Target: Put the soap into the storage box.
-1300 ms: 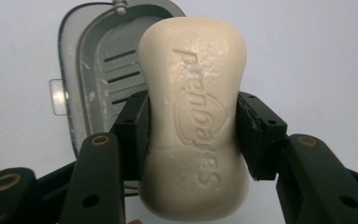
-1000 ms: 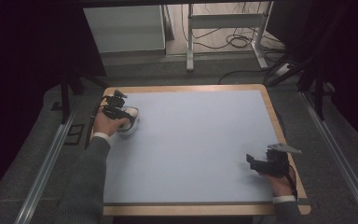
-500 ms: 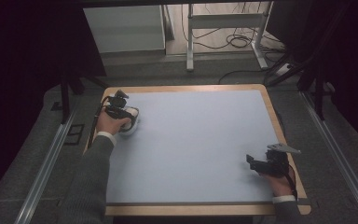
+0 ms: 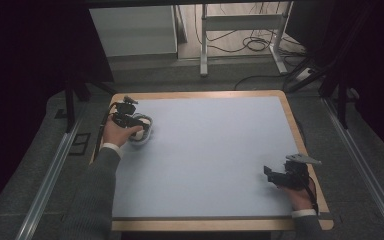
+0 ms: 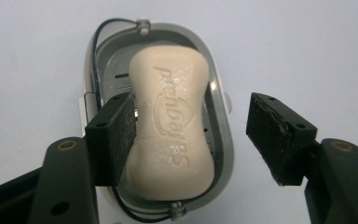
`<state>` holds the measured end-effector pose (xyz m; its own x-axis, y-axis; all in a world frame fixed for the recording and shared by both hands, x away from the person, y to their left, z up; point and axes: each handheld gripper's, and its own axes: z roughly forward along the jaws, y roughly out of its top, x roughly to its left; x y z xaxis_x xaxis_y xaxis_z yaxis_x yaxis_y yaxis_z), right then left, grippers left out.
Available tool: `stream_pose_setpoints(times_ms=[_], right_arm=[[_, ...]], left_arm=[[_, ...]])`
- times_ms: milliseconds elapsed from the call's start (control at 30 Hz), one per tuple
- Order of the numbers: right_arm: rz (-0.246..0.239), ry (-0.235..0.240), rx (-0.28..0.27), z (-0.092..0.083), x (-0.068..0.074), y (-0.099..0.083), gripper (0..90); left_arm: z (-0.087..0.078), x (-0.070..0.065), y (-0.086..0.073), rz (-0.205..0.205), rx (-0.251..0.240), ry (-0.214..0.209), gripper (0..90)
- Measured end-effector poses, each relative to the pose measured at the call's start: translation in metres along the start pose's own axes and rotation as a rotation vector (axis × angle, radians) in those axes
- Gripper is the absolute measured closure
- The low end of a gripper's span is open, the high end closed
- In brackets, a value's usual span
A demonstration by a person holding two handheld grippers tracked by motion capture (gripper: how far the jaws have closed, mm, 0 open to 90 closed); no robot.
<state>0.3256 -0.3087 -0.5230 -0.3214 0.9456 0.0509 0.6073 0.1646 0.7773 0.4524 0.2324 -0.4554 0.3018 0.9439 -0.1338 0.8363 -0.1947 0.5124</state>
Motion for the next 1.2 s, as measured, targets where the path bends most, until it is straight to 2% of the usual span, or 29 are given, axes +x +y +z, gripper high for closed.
stream_pose_setpoints(times_ms=[333,467,667,833,1133,1200], right_arm=[[0.003,-0.001,-0.001,0.0,0.0,0.0,8.9],[0.002,-0.002,-0.008,0.0,0.0,0.003,8.9],[-0.006,0.001,-0.01,0.0,0.001,0.005,8.9],[-0.005,-0.005,-0.011,-0.001,0.001,0.004,8.9],[-0.004,-0.01,-0.006,0.0,0.002,0.004,8.9],[-0.001,-0.011,-0.006,0.0,0.001,0.004,8.9]], left_arm=[[-0.02,-0.013,-0.005,0.04,-0.054,-0.06,30.8],[-0.027,-0.019,-0.012,0.072,-0.062,-0.083,30.0],[-0.029,-0.024,-0.036,0.104,-0.079,-0.133,29.9],[-0.031,-0.028,-0.056,0.114,-0.107,-0.173,29.7],[-0.03,-0.035,-0.092,0.15,-0.126,-0.202,29.2],[-0.027,-0.036,-0.102,0.162,-0.115,-0.189,28.6]])
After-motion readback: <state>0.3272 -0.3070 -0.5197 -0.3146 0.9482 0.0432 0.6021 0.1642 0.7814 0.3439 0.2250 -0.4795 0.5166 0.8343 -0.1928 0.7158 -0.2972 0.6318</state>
